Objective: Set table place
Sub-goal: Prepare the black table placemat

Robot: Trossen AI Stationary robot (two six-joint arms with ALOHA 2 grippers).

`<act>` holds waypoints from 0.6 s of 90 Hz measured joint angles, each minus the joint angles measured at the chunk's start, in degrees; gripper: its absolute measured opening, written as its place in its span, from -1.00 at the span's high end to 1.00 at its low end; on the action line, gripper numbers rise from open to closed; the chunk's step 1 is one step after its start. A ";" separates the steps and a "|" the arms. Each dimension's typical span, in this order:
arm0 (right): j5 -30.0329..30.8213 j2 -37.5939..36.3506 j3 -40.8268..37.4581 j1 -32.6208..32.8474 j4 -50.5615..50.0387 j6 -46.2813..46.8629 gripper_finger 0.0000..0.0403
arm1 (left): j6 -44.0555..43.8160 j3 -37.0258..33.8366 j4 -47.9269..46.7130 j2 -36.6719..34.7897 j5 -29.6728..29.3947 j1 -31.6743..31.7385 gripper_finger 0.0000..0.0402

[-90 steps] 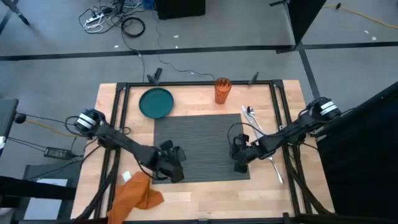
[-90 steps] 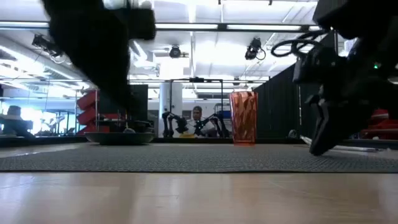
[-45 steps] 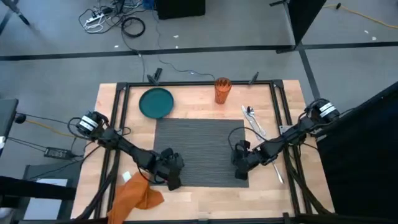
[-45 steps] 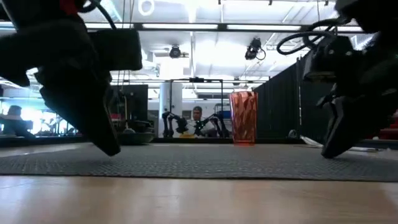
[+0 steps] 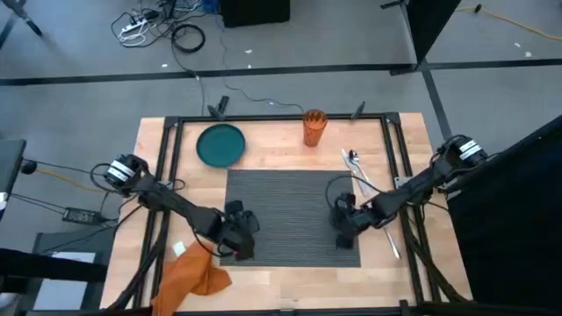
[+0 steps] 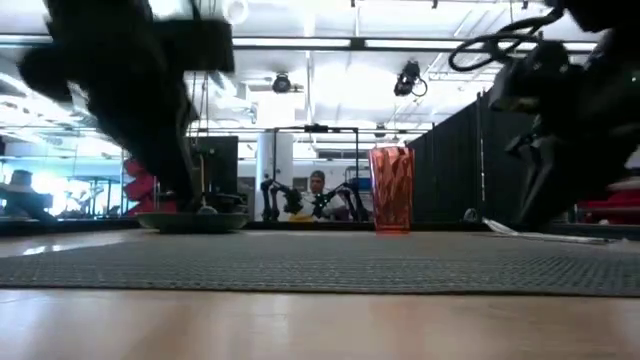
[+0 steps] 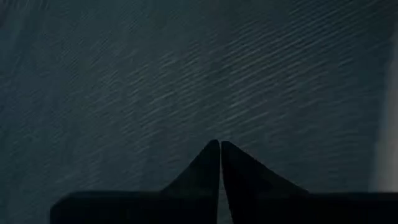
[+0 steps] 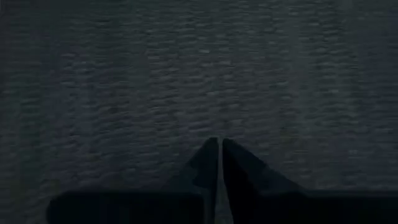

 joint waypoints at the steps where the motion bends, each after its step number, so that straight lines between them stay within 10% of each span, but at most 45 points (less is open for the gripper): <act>1: -0.01 0.14 0.00 -0.15 -0.02 -0.05 1.00 | -0.10 -0.38 0.30 0.01 0.03 0.09 1.00; 54: -3.71 0.65 1.09 -2.47 -1.66 -3.79 1.00 | -0.69 4.79 -5.83 -3.28 4.48 -0.57 1.00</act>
